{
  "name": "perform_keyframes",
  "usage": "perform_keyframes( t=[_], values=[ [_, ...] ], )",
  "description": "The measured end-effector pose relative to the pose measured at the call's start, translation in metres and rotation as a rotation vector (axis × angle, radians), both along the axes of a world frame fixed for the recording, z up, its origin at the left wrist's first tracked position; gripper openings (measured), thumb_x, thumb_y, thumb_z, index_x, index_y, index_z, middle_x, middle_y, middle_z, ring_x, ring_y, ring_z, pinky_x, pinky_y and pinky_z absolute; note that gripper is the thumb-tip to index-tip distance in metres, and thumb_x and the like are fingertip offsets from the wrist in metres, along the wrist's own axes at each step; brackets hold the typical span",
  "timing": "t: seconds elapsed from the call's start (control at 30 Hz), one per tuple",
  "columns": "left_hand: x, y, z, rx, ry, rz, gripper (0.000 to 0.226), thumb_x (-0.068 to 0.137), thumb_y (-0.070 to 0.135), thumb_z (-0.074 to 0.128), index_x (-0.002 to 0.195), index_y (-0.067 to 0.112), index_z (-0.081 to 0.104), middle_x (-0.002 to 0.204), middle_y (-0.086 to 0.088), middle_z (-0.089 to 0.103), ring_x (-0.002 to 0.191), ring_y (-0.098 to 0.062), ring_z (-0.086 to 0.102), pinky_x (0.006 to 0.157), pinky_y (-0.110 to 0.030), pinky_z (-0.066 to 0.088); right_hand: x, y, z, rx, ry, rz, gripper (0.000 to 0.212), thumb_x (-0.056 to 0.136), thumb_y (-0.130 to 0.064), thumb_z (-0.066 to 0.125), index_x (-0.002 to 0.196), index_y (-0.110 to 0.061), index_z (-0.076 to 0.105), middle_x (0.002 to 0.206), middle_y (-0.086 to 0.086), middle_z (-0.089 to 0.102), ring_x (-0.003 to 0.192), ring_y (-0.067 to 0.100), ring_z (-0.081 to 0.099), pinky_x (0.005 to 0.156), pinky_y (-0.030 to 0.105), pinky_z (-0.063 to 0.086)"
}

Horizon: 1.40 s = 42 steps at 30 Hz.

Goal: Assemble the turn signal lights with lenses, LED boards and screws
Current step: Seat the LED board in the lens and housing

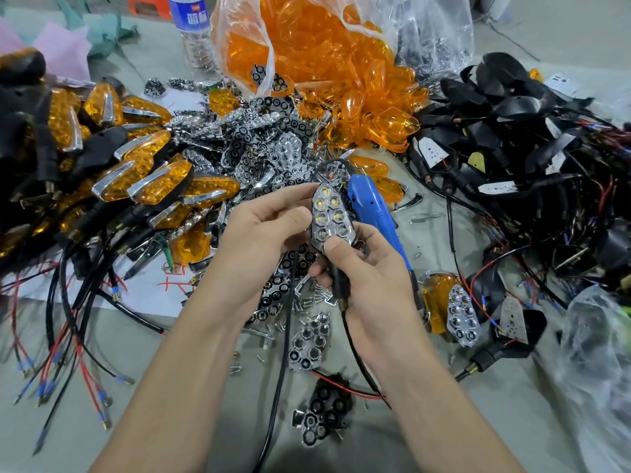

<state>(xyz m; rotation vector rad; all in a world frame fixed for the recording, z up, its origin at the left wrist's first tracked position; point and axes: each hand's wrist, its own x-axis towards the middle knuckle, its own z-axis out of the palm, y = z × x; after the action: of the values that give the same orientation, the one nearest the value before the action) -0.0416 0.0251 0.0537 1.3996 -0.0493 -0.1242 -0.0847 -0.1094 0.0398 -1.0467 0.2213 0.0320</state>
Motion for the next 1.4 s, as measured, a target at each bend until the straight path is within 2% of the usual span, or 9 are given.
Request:
perform_keyframes(
  t=[0.1, 0.3, 0.47, 0.73, 0.87, 0.97, 1.1, 1.23, 1.4],
  values=[
    [0.0, -0.002, 0.001, 0.008, -0.026, 0.009, 0.037, 0.1, -0.004, 0.055, 0.111, 0.025, 0.075, 0.098, 0.008, 0.08, 0.087, -0.005, 0.072, 0.078, -0.018, 0.056, 0.0, 0.0, 0.001, 0.003, 0.003, -0.012, 0.02, 0.095, 0.004, 0.066, 0.111, -0.005, 0.057, 0.073, 0.005, 0.069, 0.059, 0.019, 0.063, 0.05, 0.024, 0.047],
    [-0.003, -0.002, 0.003, 0.031, -0.078, -0.003, 0.047, 0.091, -0.003, 0.057, 0.12, 0.031, 0.074, 0.124, 0.017, 0.074, 0.12, 0.005, 0.063, 0.09, -0.01, 0.05, 0.0, 0.0, 0.004, 0.054, 0.017, -0.029, 0.018, 0.096, -0.001, 0.066, 0.111, -0.008, 0.058, 0.075, 0.003, 0.07, 0.061, 0.019, 0.063, 0.055, 0.024, 0.048],
    [-0.004, -0.003, 0.006, 0.034, -0.132, 0.063, 0.04, 0.086, 0.007, 0.068, 0.118, 0.03, 0.076, 0.115, 0.01, 0.078, 0.114, -0.002, 0.069, 0.09, -0.015, 0.053, -0.002, 0.001, 0.004, 0.053, 0.01, -0.031, 0.022, 0.096, 0.001, 0.065, 0.117, -0.002, 0.057, 0.077, 0.004, 0.07, 0.061, 0.019, 0.063, 0.055, 0.024, 0.048],
    [-0.004, -0.006, 0.011, 0.309, -0.247, 0.116, 0.054, 0.086, 0.005, 0.078, 0.109, 0.053, 0.075, 0.113, 0.034, 0.071, 0.114, 0.011, 0.064, 0.096, -0.016, 0.053, -0.004, 0.002, 0.001, -0.021, 0.023, -0.043, 0.015, 0.094, 0.002, 0.068, 0.103, -0.006, 0.059, 0.073, 0.009, 0.066, 0.053, 0.019, 0.06, 0.05, 0.024, 0.047],
    [-0.007, -0.008, 0.013, 0.395, -0.261, 0.147, 0.048, 0.08, 0.02, 0.078, 0.11, 0.057, 0.074, 0.114, 0.033, 0.072, 0.112, 0.01, 0.065, 0.099, -0.027, 0.055, -0.005, 0.002, -0.002, -0.033, 0.036, -0.05, 0.016, 0.096, 0.001, 0.068, 0.11, -0.001, 0.06, 0.073, 0.008, 0.067, 0.053, 0.017, 0.059, 0.049, 0.024, 0.047],
    [-0.009, -0.01, 0.013, 0.418, -0.279, 0.14, 0.05, 0.08, 0.015, 0.079, 0.109, 0.055, 0.075, 0.111, 0.037, 0.07, 0.114, 0.012, 0.064, 0.1, -0.022, 0.054, -0.006, 0.004, -0.001, -0.019, 0.063, -0.062, 0.021, 0.096, 0.0, 0.068, 0.115, 0.0, 0.06, 0.073, 0.002, 0.069, 0.054, 0.012, 0.06, 0.05, 0.023, 0.047],
    [-0.01, -0.01, 0.015, 0.445, -0.298, 0.131, 0.048, 0.077, 0.02, 0.079, 0.111, 0.052, 0.074, 0.11, 0.039, 0.069, 0.113, 0.012, 0.064, 0.1, -0.017, 0.052, -0.006, 0.002, 0.0, 0.03, 0.119, -0.081, 0.003, 0.098, -0.015, 0.068, 0.095, -0.016, 0.067, 0.076, 0.001, 0.068, 0.057, 0.017, 0.062, 0.049, 0.025, 0.048],
    [-0.011, -0.008, 0.015, 0.466, -0.288, 0.128, 0.052, 0.08, 0.009, 0.085, 0.112, 0.049, 0.076, 0.115, 0.033, 0.071, 0.115, 0.009, 0.064, 0.105, -0.025, 0.052, -0.006, 0.0, 0.004, 0.072, 0.151, -0.099, 0.02, 0.103, -0.022, 0.06, 0.089, -0.017, 0.073, 0.078, 0.01, 0.067, 0.057, 0.024, 0.062, 0.05, 0.028, 0.05],
    [-0.012, -0.01, 0.018, 0.441, -0.319, 0.138, 0.044, 0.078, 0.001, 0.083, 0.101, 0.038, 0.079, 0.109, 0.028, 0.075, 0.111, 0.01, 0.066, 0.104, -0.02, 0.05, -0.008, 0.001, 0.005, 0.055, 0.149, -0.122, 0.043, 0.105, -0.022, 0.058, 0.067, -0.031, 0.077, 0.066, 0.001, 0.065, 0.058, 0.022, 0.061, 0.05, 0.028, 0.051]
  ],
)
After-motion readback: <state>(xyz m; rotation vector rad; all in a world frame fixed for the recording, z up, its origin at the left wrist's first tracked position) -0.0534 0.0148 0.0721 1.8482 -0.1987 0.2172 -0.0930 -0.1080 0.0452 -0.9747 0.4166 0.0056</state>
